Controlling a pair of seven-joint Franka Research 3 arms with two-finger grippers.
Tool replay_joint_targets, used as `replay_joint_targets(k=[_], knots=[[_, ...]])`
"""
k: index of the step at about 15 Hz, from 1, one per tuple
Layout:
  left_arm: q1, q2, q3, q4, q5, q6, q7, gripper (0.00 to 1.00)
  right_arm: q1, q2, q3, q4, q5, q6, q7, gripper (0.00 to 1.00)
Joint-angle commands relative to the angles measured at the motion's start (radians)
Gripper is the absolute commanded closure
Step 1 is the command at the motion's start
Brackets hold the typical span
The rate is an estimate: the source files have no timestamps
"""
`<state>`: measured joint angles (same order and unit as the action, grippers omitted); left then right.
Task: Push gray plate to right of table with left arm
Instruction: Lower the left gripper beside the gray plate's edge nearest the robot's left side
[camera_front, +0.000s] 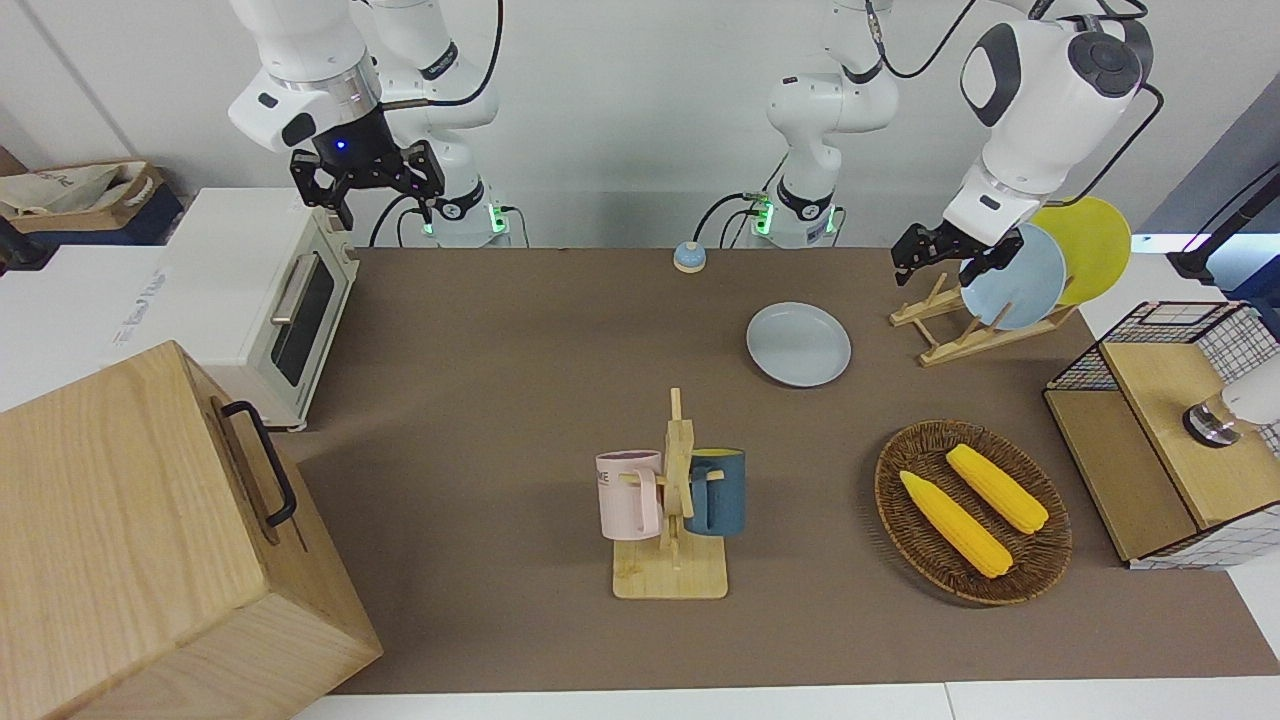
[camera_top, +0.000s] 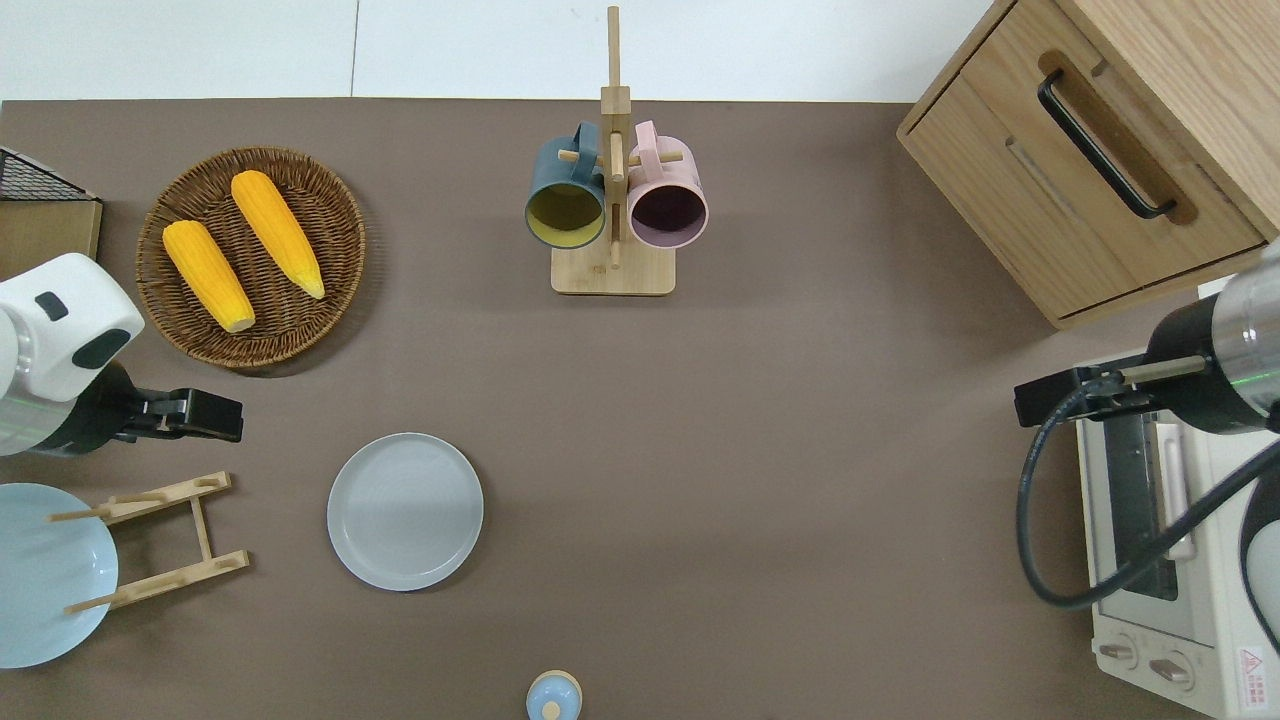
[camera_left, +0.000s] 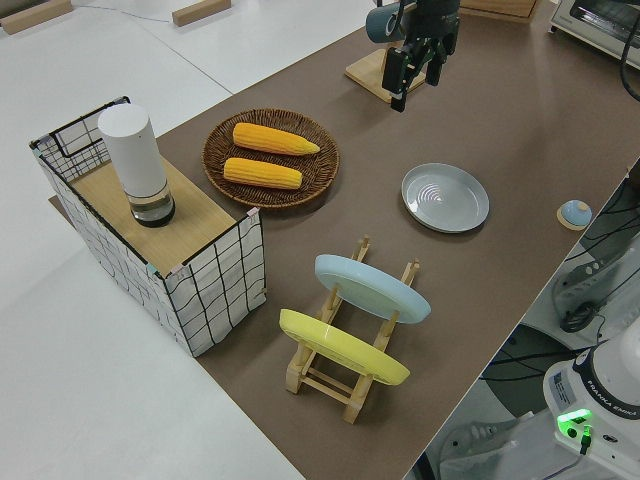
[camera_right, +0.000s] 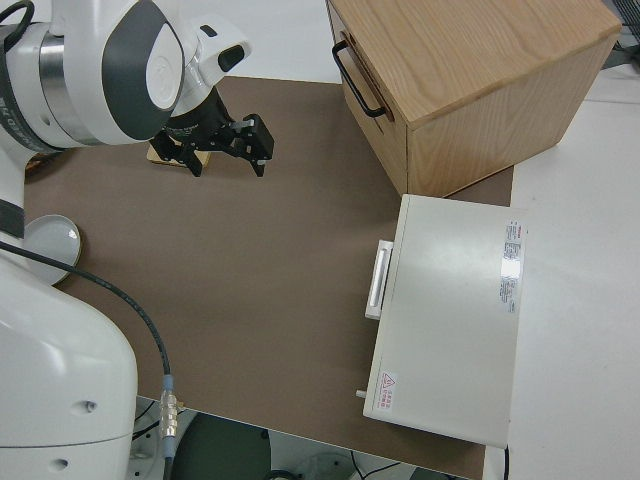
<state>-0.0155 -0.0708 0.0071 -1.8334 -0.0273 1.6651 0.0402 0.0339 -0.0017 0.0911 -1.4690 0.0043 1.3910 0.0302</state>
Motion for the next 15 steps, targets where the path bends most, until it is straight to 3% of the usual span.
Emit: replay_joint_targets(k=[1,8,15], knots=[[0.002,-0.113,-0.001,-0.194,-0.011,0.131,-0.008,0.01,-0.011,-0.008,0.006,-0.001,0.008,-0.012,-0.001,0.017],[-0.007,-0.202,-0.006,-0.438,-0.011,0.340,-0.011,0.01,-0.011,-0.008,0.006,-0.001,0.008,-0.012,-0.001,0.017],[-0.011,-0.245,-0.013,-0.628,-0.017,0.527,-0.023,0.01,-0.011,-0.008,0.006,0.001,0.008,-0.012,-0.001,0.017]])
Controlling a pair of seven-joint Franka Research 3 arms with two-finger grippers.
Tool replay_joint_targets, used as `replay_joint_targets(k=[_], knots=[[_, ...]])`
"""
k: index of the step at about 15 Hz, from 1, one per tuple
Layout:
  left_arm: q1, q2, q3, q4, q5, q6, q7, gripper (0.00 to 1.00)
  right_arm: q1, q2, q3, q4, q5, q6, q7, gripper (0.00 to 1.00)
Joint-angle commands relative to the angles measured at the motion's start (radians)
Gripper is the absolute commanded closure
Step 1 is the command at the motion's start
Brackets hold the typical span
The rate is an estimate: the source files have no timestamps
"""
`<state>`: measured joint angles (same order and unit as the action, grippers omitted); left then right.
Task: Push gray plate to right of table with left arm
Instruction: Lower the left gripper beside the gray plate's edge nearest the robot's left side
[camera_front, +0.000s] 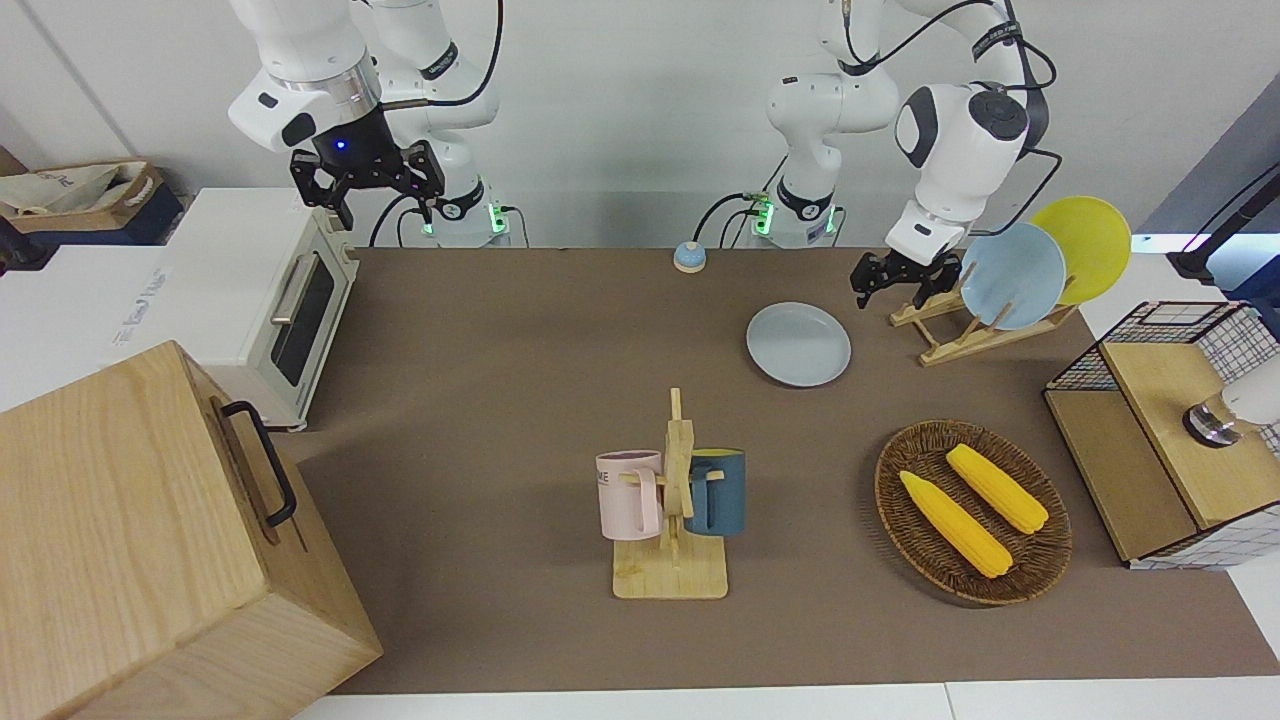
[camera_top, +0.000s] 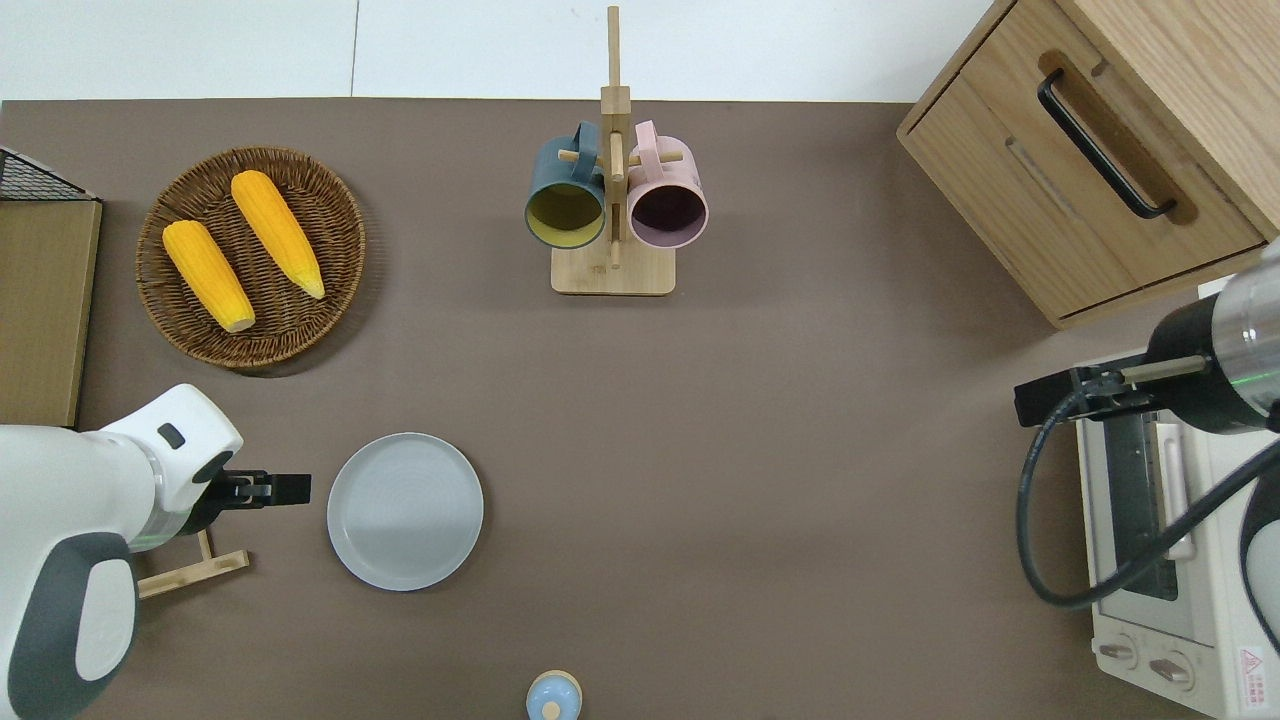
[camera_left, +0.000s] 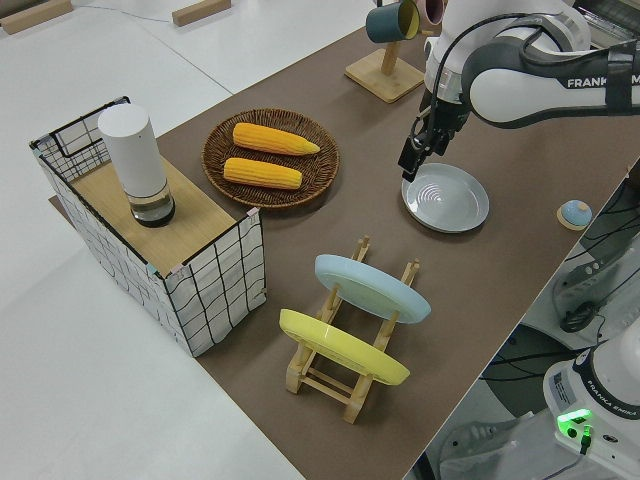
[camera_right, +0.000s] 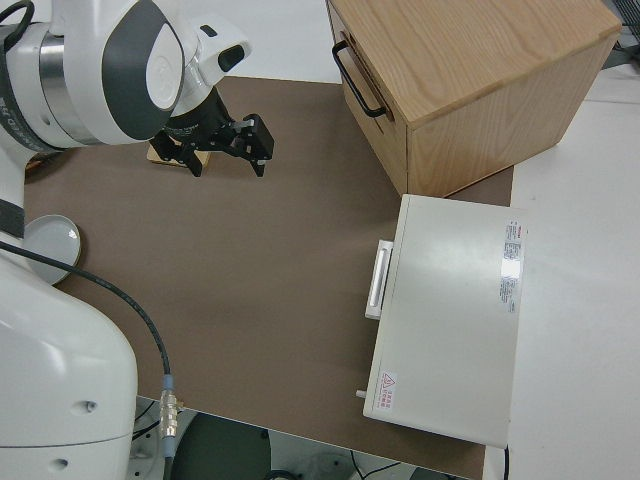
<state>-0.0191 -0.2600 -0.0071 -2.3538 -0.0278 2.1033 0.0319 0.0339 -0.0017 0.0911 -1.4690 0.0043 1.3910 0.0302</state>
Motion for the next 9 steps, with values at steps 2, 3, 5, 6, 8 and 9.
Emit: replay_joint_targets(k=[2,3,5,6,8,9], knots=[[-0.008,-0.056,-0.001,-0.152,-0.017,0.139,-0.018,0.01,-0.011,-0.008,0.006,-0.001,0.008,-0.012,-0.001,0.017],[-0.008,-0.056,-0.001,-0.172,-0.017,0.162,-0.027,0.01,-0.011,-0.008,0.006,0.001,0.008,-0.012,-0.001,0.017],[-0.010,-0.047,-0.001,-0.206,-0.018,0.222,-0.033,0.01,-0.011,-0.008,0.006,-0.001,0.008,-0.012,-0.003,0.017],[-0.012,-0.044,-0.002,-0.219,-0.018,0.237,-0.046,0.01,-0.011,-0.008,0.006,-0.001,0.008,-0.012,-0.001,0.017],[-0.016,-0.033,-0.004,-0.235,-0.018,0.267,-0.052,0.01,-0.011,-0.008,0.004,0.001,0.008,-0.012,-0.003,0.017],[-0.024,-0.028,-0.002,-0.240,-0.018,0.274,-0.055,0.01,-0.011,-0.008,0.006,-0.001,0.008,-0.012,-0.001,0.017]])
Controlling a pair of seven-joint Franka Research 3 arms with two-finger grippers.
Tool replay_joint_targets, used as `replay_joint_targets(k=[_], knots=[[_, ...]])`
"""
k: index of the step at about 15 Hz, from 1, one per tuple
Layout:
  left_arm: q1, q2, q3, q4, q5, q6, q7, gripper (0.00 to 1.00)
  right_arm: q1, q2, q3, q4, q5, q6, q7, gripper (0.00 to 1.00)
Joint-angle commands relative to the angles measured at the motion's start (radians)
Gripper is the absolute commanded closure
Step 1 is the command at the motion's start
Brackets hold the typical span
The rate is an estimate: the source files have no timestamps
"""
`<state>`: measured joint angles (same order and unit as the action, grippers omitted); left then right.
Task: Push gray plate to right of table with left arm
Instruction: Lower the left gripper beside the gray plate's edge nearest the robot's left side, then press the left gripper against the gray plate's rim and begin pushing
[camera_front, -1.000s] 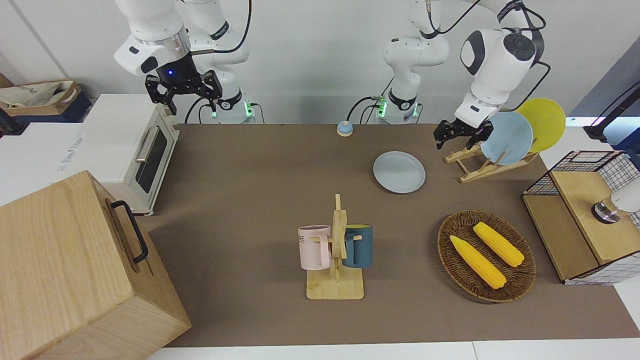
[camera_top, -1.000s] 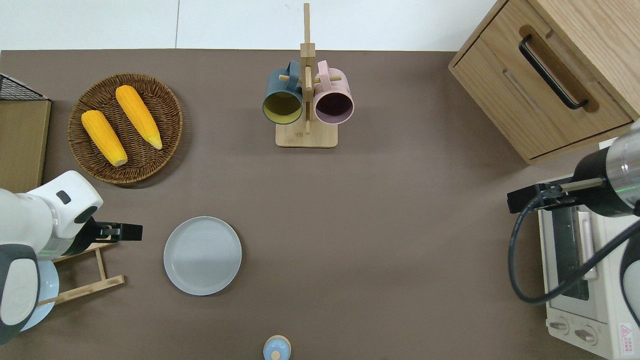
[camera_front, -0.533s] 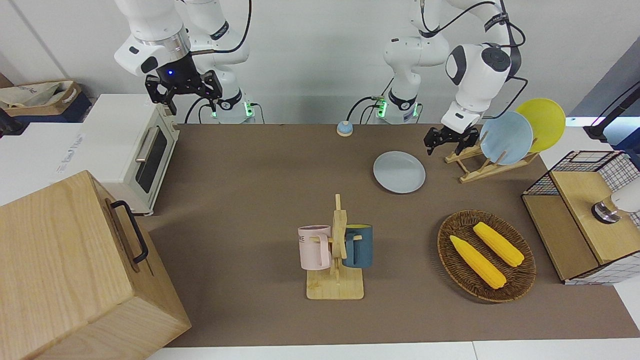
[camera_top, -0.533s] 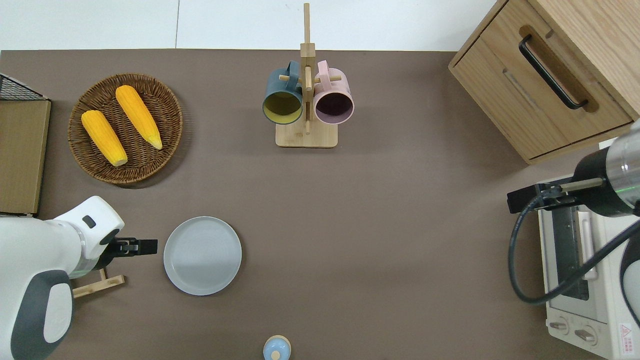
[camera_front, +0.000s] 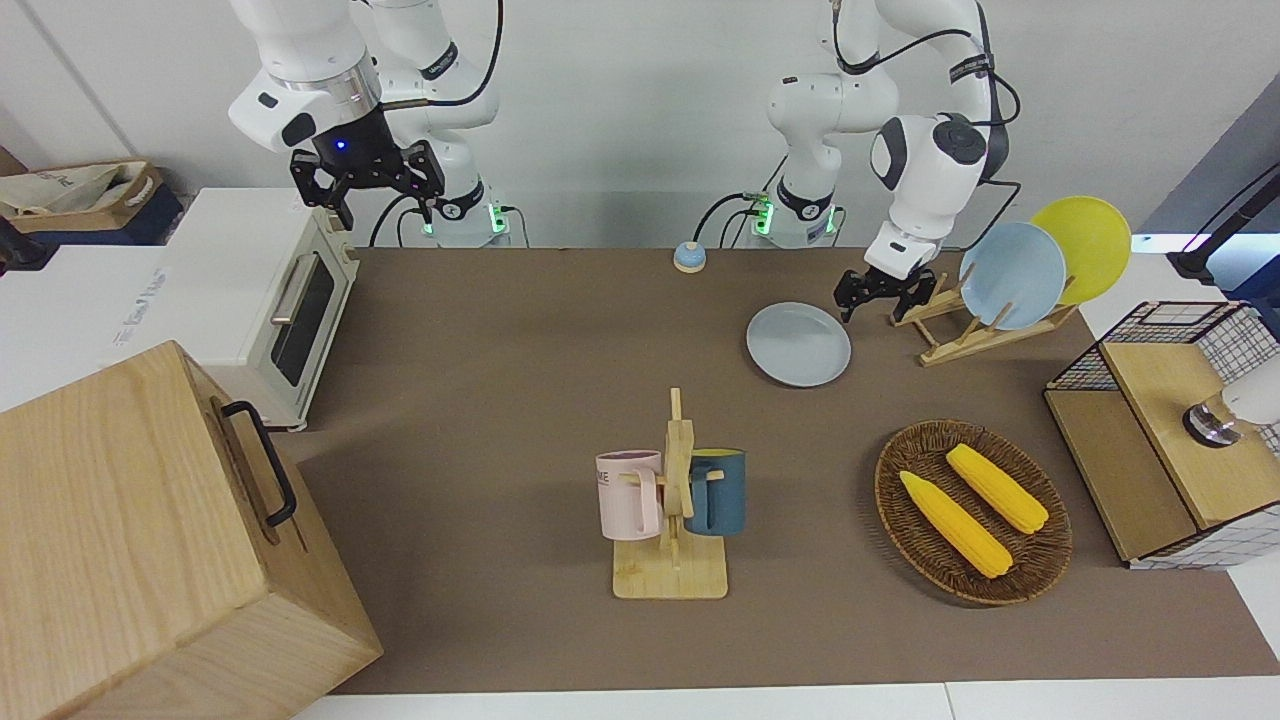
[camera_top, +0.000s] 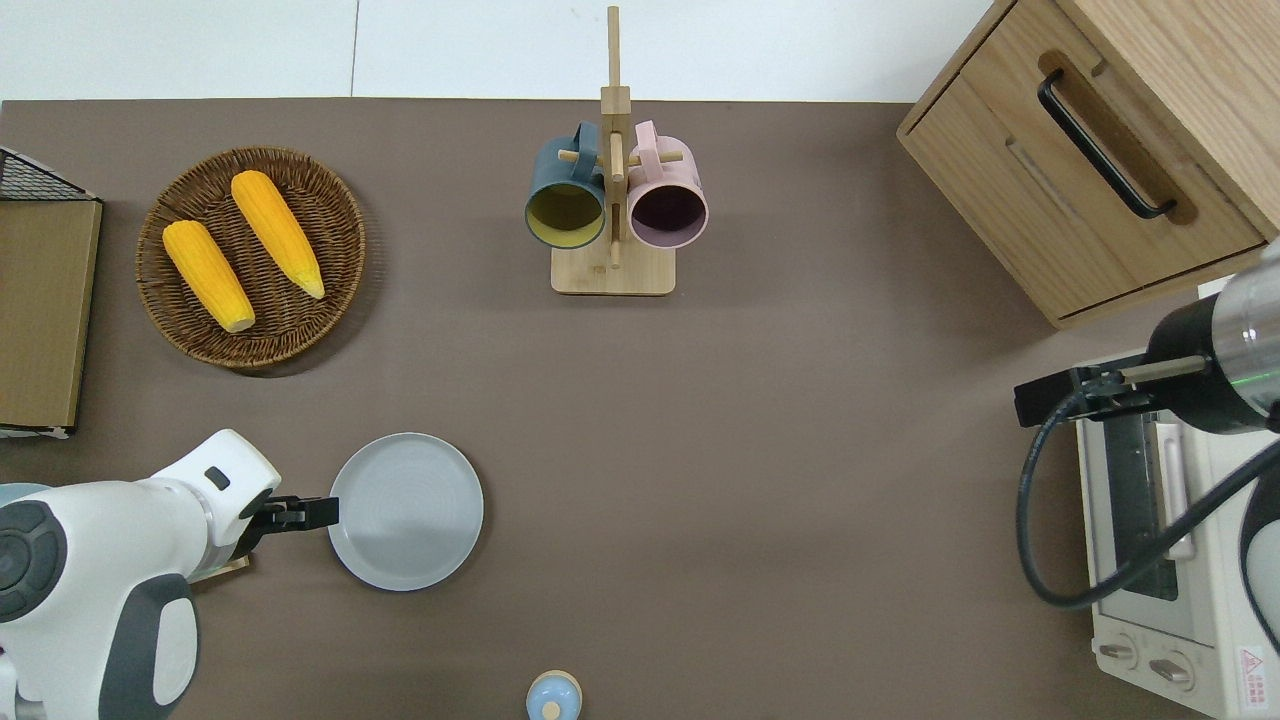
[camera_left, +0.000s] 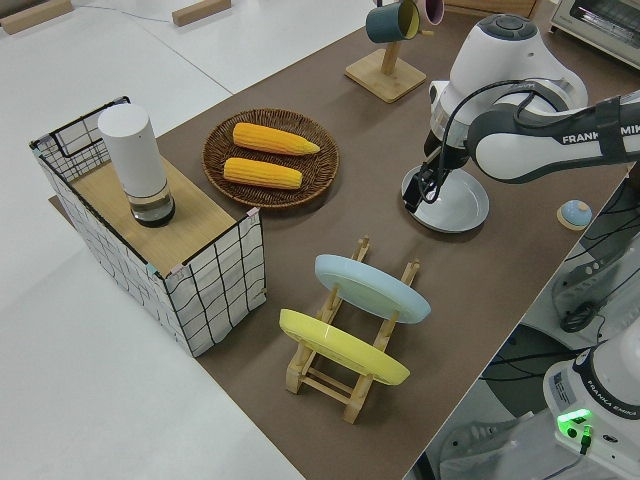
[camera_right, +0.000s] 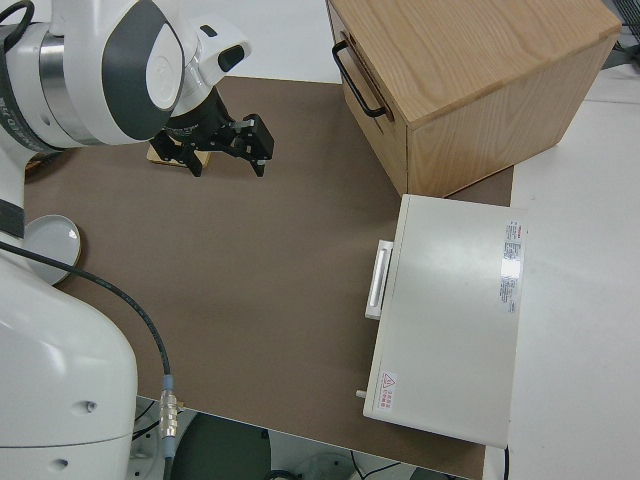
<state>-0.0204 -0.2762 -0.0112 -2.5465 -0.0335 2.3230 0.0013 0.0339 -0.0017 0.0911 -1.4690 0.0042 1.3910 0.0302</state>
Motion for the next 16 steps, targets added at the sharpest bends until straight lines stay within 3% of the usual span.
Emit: replay_joint_targets(k=[1,7,13,15,16], knots=[[-0.026,0.003,0.002,-0.050,-0.013,0.065,-0.026,0.01,-0.011,-0.008,0.006,0.001,0.008,-0.012,-0.003,0.017],[-0.061,0.094,0.000,-0.078,-0.013,0.165,-0.069,0.03,-0.011,-0.008,0.006,-0.001,0.008,-0.012,-0.003,0.017],[-0.061,0.126,0.002,-0.081,-0.013,0.187,-0.067,0.04,-0.011,-0.008,0.006,-0.001,0.008,-0.012,-0.003,0.017],[-0.061,0.137,0.002,-0.080,-0.013,0.193,-0.067,0.08,-0.011,-0.008,0.006,-0.001,0.008,-0.012,-0.003,0.017],[-0.061,0.138,0.002,-0.081,-0.013,0.196,-0.067,0.17,-0.011,-0.008,0.006,-0.001,0.008,-0.012,-0.003,0.017]])
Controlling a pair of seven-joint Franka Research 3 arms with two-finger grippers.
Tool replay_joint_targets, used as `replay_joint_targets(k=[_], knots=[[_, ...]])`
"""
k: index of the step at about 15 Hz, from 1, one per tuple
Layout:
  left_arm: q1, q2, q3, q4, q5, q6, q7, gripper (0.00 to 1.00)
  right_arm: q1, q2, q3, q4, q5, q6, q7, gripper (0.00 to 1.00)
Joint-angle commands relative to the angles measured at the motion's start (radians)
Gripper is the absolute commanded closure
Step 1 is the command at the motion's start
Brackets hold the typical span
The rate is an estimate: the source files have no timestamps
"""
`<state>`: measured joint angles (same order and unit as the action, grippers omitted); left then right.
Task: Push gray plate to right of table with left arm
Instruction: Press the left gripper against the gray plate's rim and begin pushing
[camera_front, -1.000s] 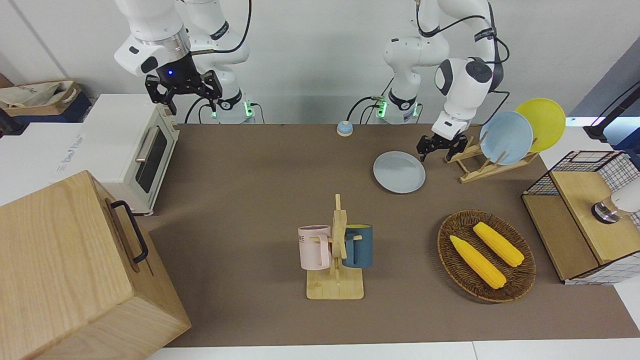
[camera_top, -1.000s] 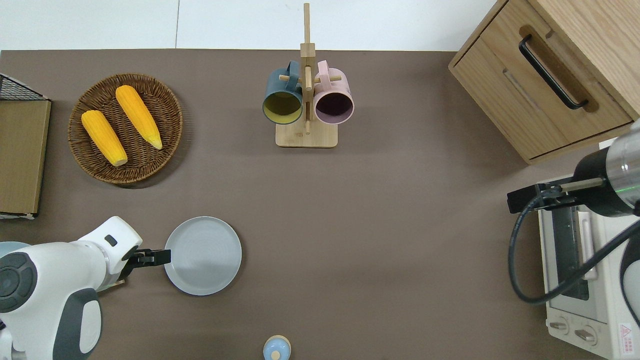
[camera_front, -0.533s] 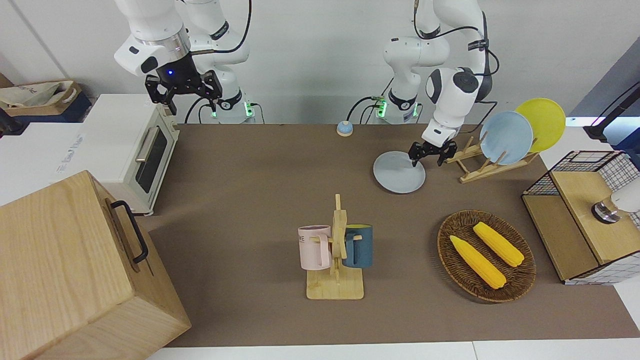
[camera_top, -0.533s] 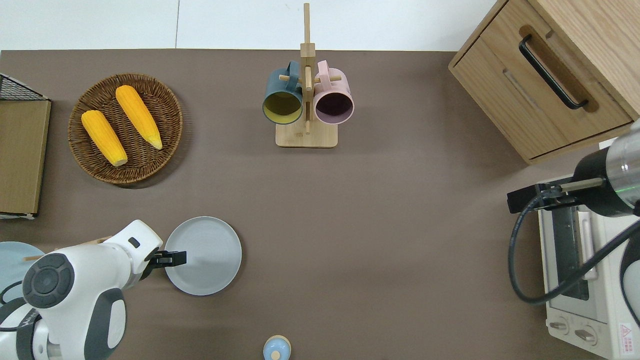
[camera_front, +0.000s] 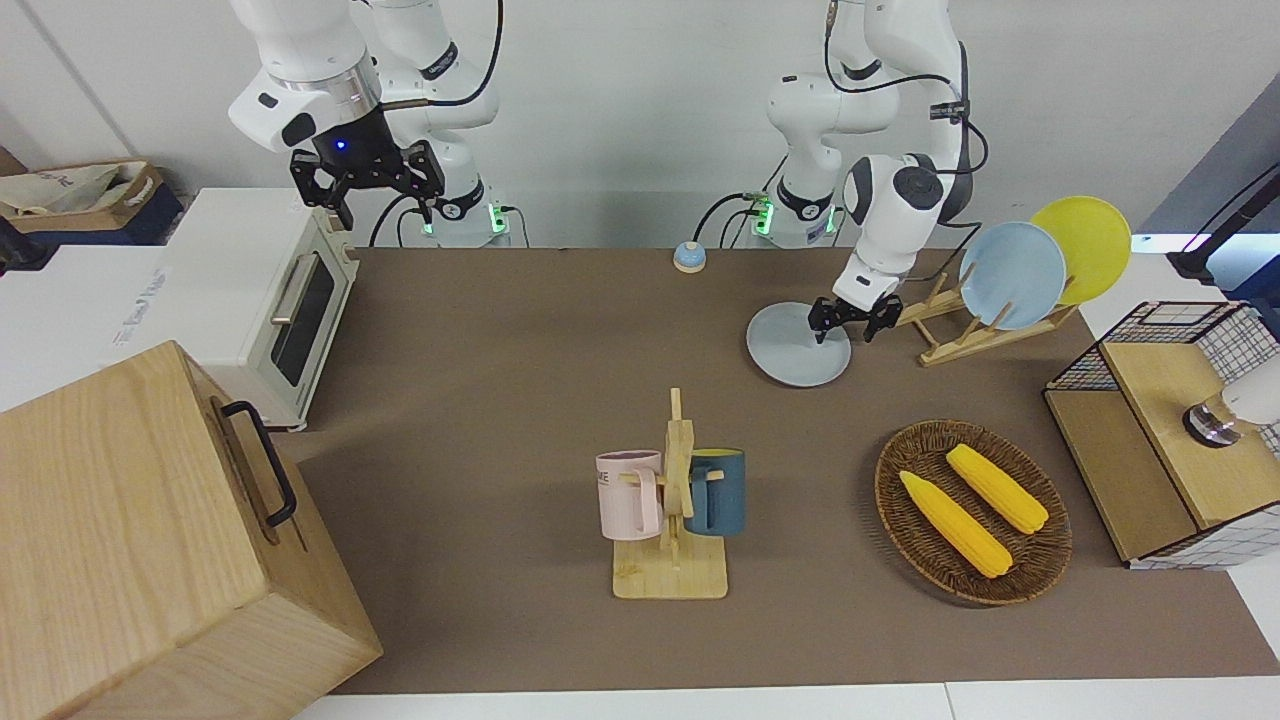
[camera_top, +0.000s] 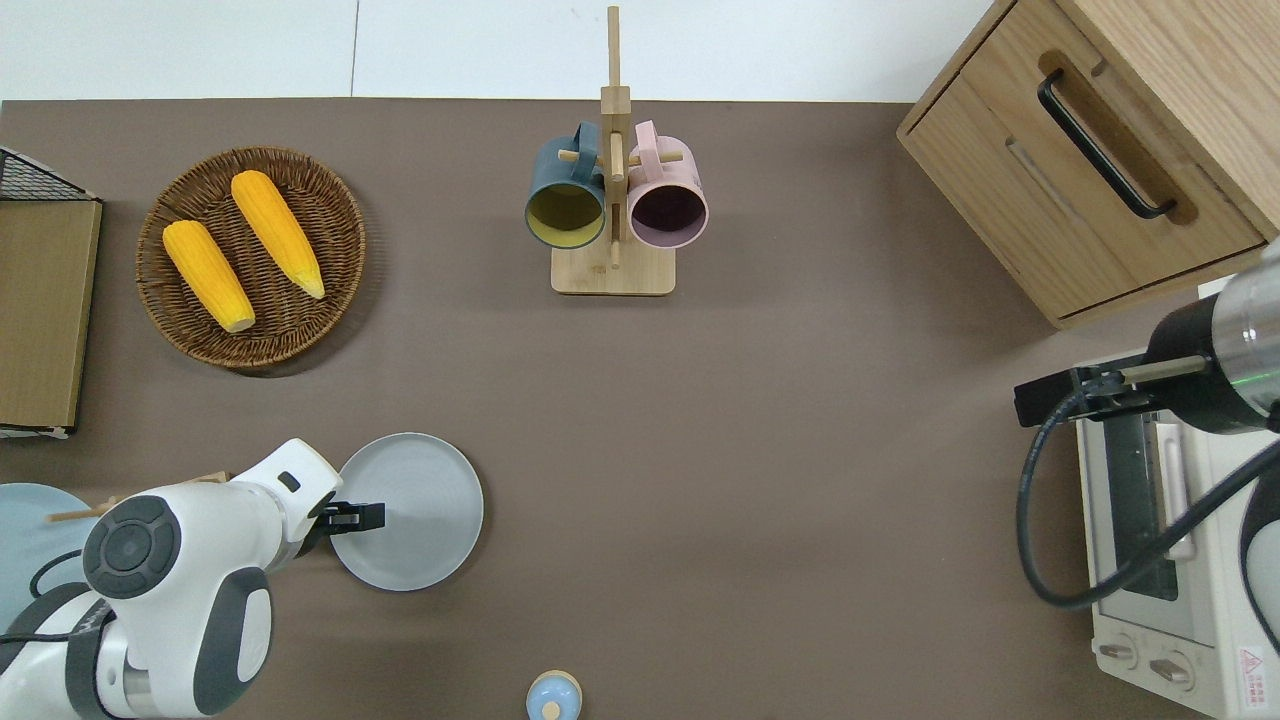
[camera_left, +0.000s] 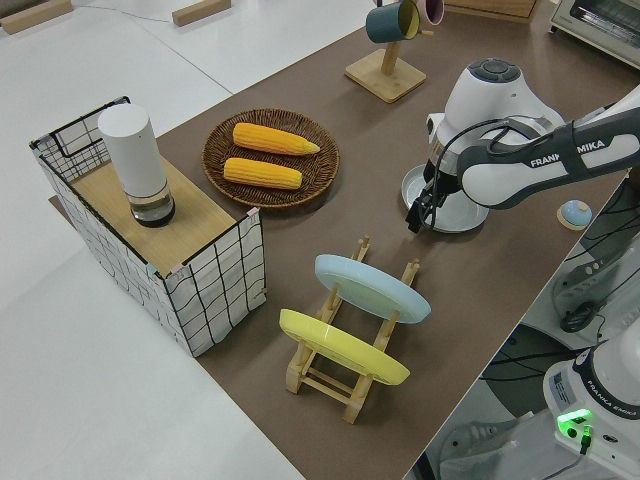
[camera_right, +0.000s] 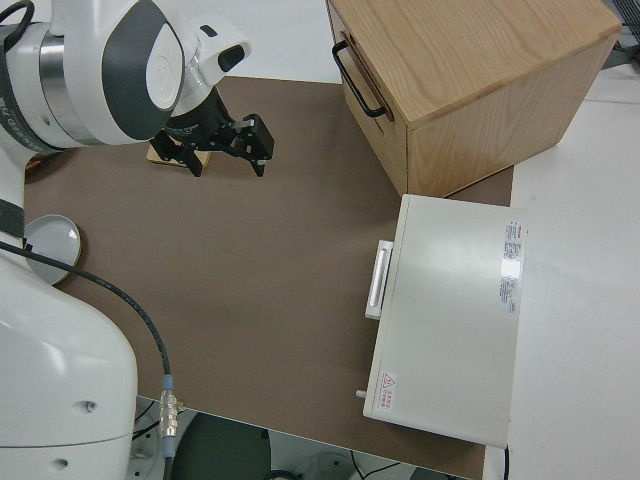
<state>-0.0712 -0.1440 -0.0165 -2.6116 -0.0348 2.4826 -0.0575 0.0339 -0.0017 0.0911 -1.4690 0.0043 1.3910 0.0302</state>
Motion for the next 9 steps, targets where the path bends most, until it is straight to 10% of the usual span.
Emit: replay_joint_targets(k=[1,5,9], knots=[[-0.009,0.006,0.007,-0.015,-0.011,0.036,0.001,0.32,-0.011,-0.008,0.006,-0.001,0.008,-0.012,-0.003,0.017],[-0.006,0.006,0.007,-0.015,-0.011,0.036,0.002,0.89,-0.011,-0.008,0.006,0.001,0.008,-0.012,-0.003,0.017],[-0.001,0.009,0.007,-0.015,-0.011,0.035,0.005,1.00,-0.011,-0.008,0.004,0.001,0.008,-0.012,-0.003,0.017]])
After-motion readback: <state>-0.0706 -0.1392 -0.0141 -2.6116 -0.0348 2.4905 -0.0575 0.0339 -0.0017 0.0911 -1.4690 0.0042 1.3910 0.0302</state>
